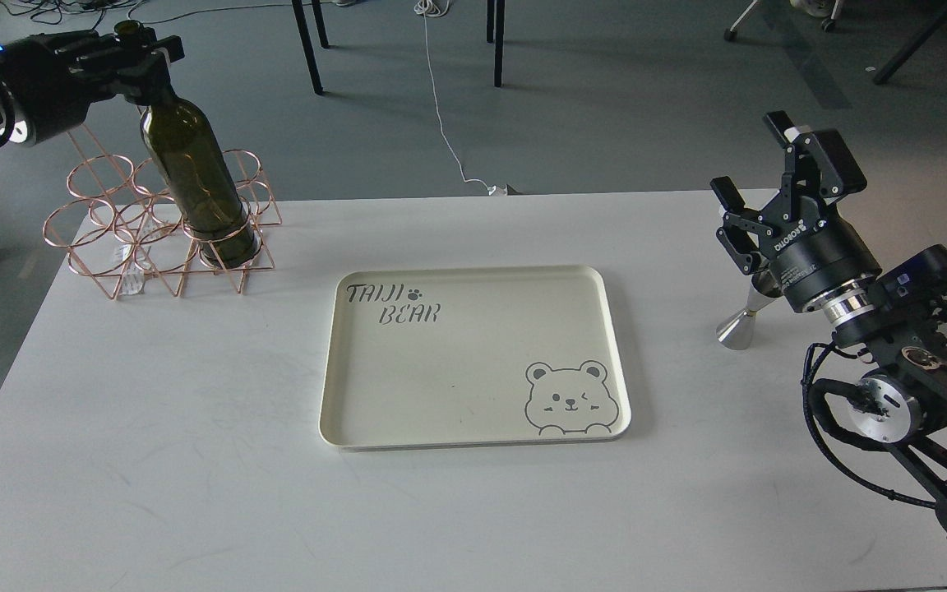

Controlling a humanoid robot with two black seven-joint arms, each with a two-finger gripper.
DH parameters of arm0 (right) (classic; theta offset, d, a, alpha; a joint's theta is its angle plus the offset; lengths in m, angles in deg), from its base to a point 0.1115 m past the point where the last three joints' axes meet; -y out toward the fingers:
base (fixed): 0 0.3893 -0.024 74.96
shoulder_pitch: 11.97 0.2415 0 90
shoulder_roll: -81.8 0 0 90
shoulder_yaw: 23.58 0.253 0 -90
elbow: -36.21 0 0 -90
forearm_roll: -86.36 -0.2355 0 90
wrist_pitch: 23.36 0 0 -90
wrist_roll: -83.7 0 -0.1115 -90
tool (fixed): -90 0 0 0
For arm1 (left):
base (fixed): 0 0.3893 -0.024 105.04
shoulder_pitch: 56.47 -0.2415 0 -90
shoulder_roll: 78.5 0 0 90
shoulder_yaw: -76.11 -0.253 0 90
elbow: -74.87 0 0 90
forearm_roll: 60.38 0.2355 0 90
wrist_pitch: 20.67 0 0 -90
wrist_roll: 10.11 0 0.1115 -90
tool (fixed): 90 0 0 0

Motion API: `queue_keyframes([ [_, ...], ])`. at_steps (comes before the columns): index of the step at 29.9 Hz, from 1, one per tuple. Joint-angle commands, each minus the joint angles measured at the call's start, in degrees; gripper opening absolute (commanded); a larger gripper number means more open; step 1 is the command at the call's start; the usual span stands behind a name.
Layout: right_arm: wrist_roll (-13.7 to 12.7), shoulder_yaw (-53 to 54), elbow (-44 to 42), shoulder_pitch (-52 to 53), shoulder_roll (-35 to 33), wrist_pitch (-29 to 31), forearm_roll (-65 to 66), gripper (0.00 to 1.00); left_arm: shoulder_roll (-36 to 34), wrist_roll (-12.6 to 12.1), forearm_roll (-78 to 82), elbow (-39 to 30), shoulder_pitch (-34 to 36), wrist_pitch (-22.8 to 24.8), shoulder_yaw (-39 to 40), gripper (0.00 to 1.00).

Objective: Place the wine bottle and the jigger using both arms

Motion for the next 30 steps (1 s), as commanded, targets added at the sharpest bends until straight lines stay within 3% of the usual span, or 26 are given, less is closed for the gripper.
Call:
queue_keyframes([
  [1,0.01,-0.08,0.00,0.09,0.00,0.01,0.00,0.99,0.16,0.02,-0.01,0.07,-0.66,0.02,-0.02,0.20],
  [21,0.01,0.01,0.00,-0.52,0.00,0.01,0.00,0.98,2.19,0.02,-0.09,2.27,-2.60,-1.12,-0.02,0.23],
  [25,0.01,0.01,0.08,-0.79,0.00,0.01,0.00,0.98,2.19,0.02,-0.09,2.27,-2.60,-1.12,-0.02,0.30],
  [30,0.01,0.01,0.08,-0.97,0.00,0.01,0.00,0.98,2.19,0.02,-0.09,2.27,-2.51,-1.12,-0.02,0.47],
])
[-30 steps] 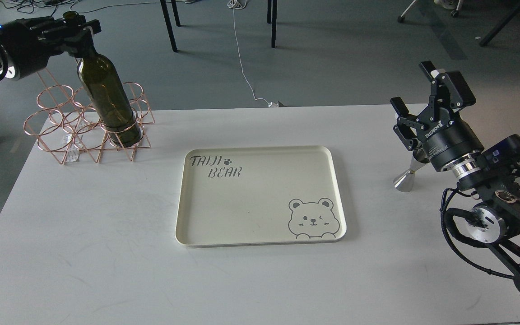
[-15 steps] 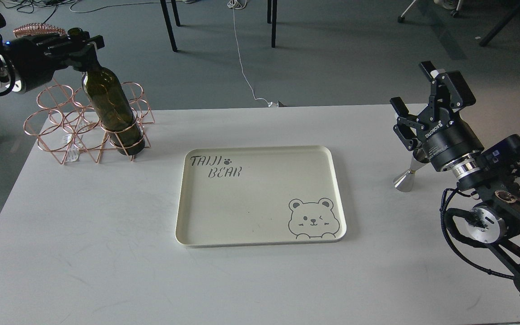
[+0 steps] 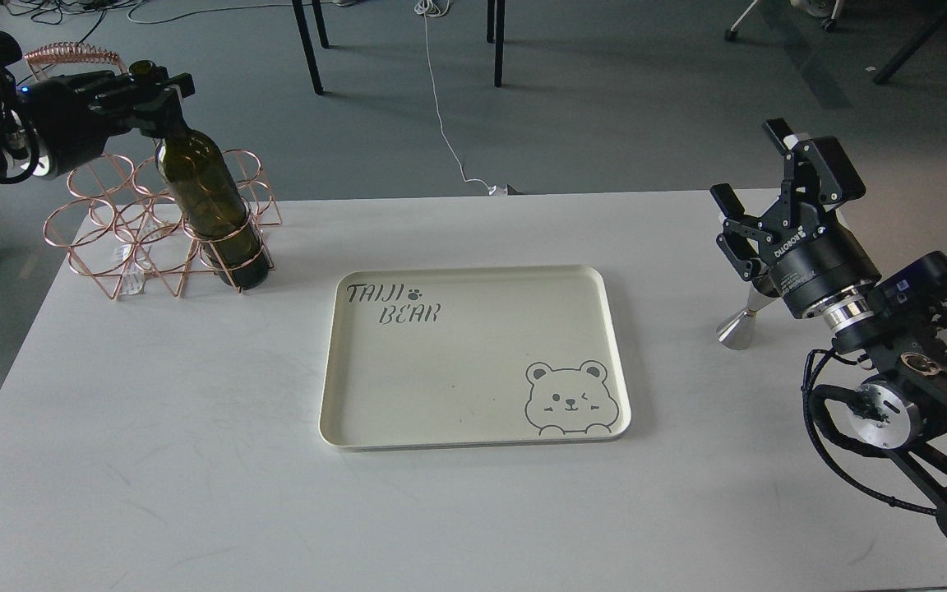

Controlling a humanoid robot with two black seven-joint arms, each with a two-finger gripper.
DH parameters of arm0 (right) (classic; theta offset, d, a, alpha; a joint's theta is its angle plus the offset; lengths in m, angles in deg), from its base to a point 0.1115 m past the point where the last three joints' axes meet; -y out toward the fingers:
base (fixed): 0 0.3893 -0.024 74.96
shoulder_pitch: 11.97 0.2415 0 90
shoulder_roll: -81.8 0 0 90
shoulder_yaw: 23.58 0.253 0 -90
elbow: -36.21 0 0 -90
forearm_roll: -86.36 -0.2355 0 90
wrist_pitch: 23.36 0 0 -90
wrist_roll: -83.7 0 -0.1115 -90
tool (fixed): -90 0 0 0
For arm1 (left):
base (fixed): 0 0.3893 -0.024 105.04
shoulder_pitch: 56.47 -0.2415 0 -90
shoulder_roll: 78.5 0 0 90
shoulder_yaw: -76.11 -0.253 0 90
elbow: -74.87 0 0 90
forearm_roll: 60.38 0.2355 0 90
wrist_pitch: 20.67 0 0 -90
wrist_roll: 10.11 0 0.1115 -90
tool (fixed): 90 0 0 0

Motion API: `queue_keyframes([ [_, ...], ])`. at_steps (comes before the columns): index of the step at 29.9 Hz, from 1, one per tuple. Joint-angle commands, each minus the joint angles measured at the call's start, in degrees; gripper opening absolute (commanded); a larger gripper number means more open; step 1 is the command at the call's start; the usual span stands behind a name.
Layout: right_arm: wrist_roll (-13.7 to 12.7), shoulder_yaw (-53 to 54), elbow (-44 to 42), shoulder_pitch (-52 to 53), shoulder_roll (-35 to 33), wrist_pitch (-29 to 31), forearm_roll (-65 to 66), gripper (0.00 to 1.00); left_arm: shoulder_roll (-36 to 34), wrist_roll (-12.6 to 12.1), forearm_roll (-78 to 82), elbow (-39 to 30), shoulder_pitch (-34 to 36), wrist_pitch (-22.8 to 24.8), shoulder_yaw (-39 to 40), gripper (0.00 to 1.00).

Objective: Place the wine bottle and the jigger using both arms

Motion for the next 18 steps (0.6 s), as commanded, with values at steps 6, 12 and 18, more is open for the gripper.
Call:
queue_keyframes([
  [6,-0.01,0.26,0.01,-0.05,0.00,0.00,0.00,0.98,0.00,0.00,-0.24,-0.06,0.09,0.02,-0.08,0.80],
  [12,-0.01,0.26,0.01,-0.14,0.00,0.00,0.00,0.98,-0.44,0.00,-0.77,-0.85,0.35,0.02,0.19,0.93],
  [18,-0.01,0.35,0.01,-0.14,0.00,0.00,0.26,0.98,-2.98,0.00,-1.82,-4.80,2.28,0.11,1.41,0.95],
])
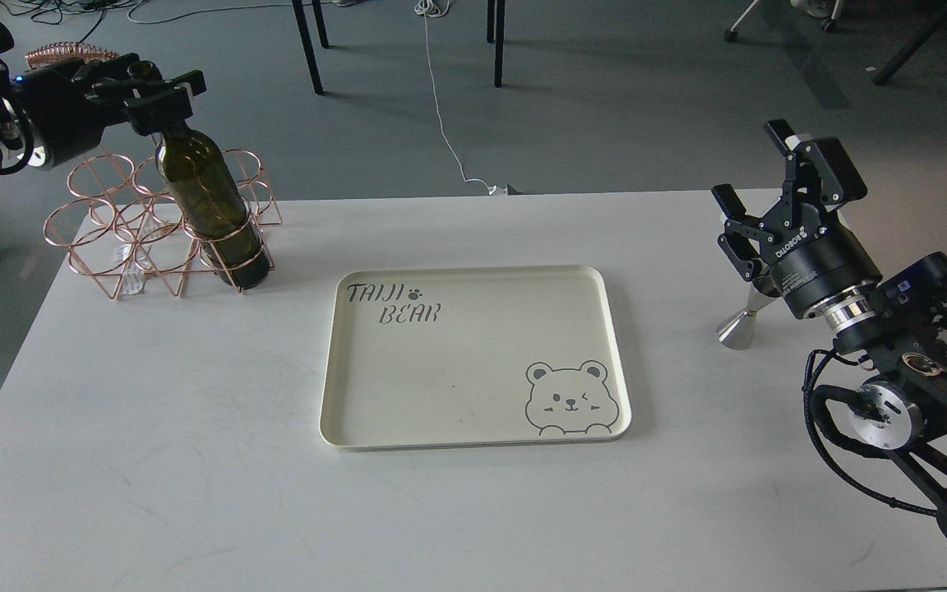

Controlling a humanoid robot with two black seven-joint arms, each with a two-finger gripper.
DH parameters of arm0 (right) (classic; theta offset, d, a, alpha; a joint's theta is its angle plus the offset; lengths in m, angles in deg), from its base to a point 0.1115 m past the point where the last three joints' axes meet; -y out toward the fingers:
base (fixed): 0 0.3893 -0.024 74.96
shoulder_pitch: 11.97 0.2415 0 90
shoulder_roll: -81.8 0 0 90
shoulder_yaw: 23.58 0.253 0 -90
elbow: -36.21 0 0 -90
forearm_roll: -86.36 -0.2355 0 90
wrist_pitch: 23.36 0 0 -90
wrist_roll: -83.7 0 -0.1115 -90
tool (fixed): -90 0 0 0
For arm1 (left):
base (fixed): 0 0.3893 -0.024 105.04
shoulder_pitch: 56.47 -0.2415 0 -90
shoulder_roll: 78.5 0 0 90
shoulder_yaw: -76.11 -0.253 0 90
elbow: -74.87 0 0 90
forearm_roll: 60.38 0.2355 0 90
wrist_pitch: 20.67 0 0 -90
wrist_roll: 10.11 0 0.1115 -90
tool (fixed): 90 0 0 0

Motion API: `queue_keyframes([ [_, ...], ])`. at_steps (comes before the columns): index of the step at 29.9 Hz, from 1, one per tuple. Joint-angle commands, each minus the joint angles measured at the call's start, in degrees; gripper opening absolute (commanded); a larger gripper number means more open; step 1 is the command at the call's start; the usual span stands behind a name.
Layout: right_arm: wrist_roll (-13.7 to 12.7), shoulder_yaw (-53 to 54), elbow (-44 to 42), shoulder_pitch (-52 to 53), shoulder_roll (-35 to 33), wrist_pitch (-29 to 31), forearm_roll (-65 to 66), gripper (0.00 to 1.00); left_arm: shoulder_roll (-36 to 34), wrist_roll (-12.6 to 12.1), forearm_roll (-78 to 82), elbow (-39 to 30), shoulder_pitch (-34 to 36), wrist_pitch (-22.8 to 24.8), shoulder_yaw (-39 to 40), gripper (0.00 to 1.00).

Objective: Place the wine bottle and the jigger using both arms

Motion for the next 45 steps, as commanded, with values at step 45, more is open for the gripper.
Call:
queue_keyframes([
  [45,0.01,3.27,-4.75,-4.39,13.97,-2.03,-0.14,0.99,23.78,-0.14,-71.59,-20.35,-35.80,7.83,17.00,0.98],
])
